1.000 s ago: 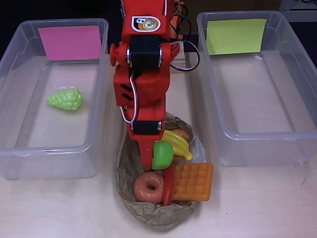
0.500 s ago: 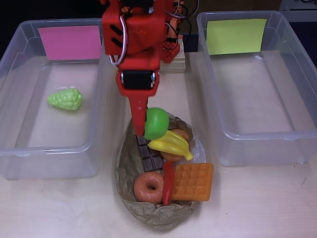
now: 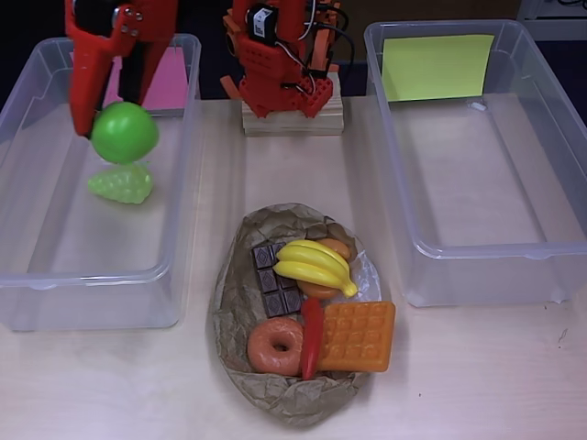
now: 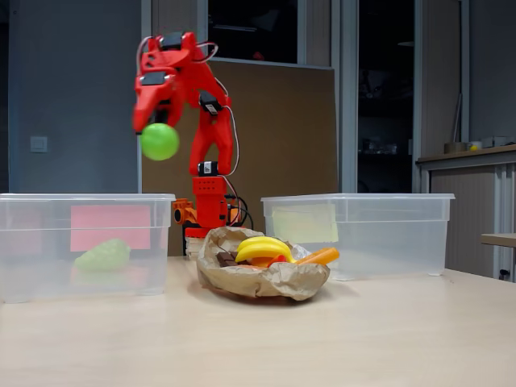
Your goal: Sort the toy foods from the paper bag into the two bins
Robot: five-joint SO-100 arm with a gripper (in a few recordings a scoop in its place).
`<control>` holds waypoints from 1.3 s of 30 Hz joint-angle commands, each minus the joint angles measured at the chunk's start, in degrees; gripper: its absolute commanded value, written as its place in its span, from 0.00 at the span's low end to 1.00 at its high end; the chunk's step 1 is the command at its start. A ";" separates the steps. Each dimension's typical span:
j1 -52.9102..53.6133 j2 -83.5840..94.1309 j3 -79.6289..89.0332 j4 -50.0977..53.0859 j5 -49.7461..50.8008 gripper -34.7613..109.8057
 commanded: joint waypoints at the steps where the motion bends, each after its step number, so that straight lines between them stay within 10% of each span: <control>1: 7.82 2.46 6.50 -6.59 0.09 0.39; 21: 11.78 -17.75 20.57 -27.95 -0.88 0.44; 39: -11.95 0.53 -0.88 -5.45 -11.07 0.47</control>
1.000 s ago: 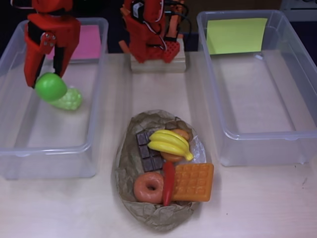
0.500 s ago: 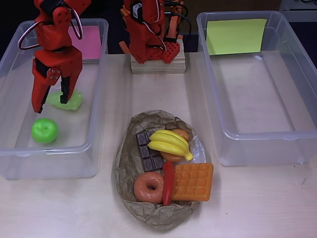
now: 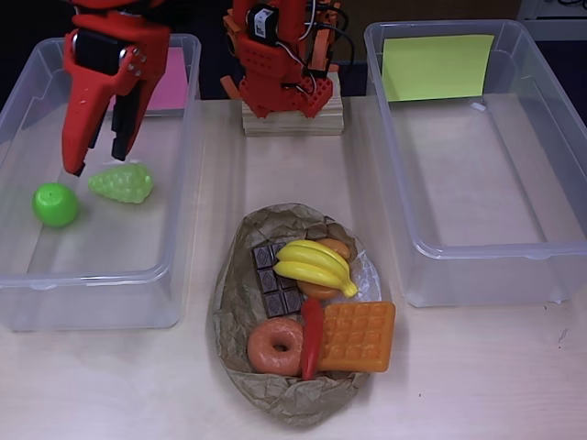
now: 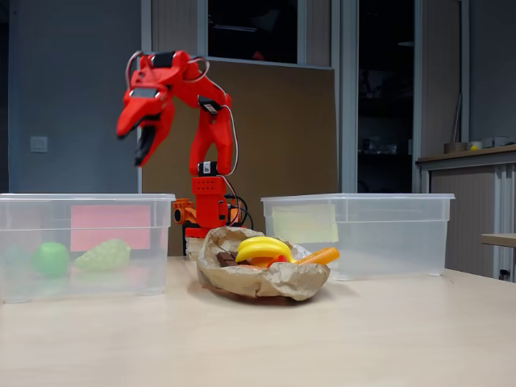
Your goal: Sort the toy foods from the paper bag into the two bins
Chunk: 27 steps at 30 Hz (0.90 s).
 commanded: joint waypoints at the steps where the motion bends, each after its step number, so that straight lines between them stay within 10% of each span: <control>1: -6.68 2.20 -4.22 5.10 -1.76 0.47; 27: -33.84 -22.41 2.55 6.33 30.06 0.51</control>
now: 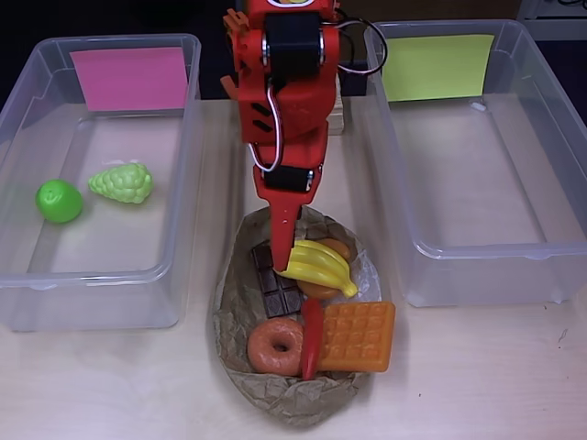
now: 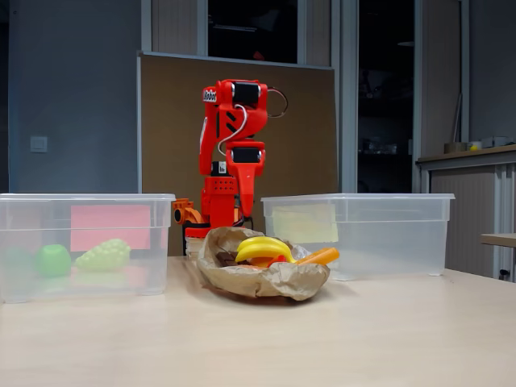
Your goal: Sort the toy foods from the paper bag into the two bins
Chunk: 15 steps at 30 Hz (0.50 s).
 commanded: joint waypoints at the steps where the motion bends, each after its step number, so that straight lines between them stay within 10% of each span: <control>1: -2.72 -0.53 0.53 -0.88 3.78 0.51; 15: -5.45 -8.09 4.39 -11.07 8.17 0.48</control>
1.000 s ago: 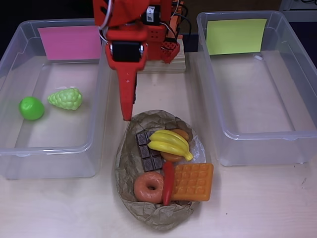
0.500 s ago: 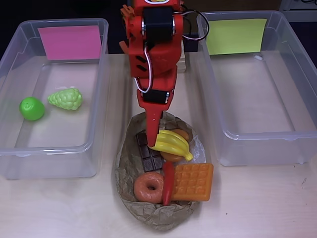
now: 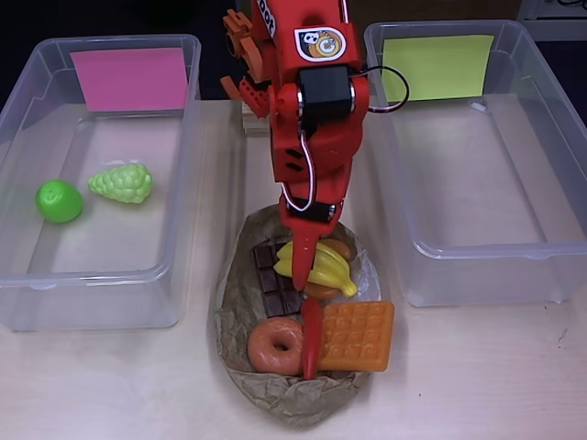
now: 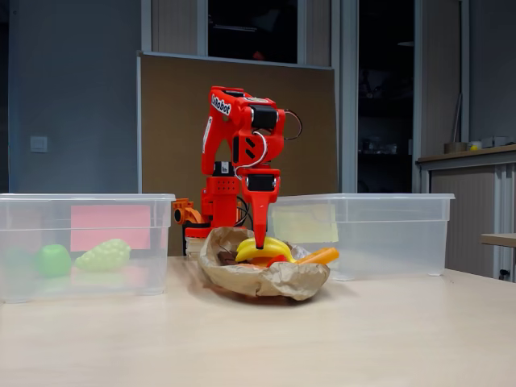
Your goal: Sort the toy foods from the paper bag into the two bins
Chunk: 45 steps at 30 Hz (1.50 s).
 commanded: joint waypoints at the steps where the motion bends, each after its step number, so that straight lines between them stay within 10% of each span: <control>1: -0.53 -0.18 0.79 -1.58 0.09 0.48; 28: 7.82 8.53 -29.97 25.31 -6.94 0.37; 45: 39.46 38.67 -2.20 9.49 -12.39 0.38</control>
